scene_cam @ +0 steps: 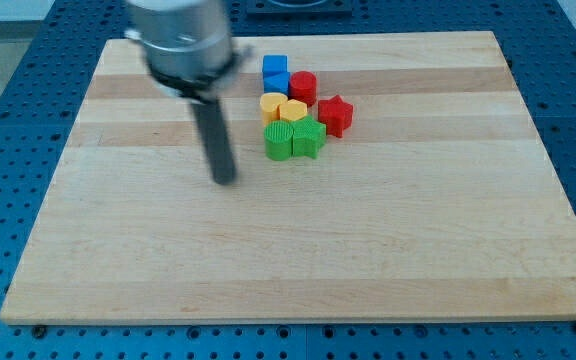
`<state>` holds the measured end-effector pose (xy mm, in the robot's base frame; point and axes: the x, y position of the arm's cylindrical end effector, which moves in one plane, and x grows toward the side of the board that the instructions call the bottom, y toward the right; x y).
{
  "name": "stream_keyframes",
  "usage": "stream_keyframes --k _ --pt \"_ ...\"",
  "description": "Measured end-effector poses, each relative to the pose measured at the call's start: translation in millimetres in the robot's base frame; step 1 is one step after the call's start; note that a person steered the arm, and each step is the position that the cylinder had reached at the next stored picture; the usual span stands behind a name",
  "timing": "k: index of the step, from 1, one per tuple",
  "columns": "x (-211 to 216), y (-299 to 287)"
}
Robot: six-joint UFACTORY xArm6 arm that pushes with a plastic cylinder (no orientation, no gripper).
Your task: Move the green circle to the left of the yellow hexagon
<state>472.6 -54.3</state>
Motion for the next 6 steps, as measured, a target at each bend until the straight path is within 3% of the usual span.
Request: stream_keyframes --k 2,3,4,5,6 --pt "0 19" --pt "-52 25" --pt "-61 25" --pt "-100 26" --pt "-100 26"
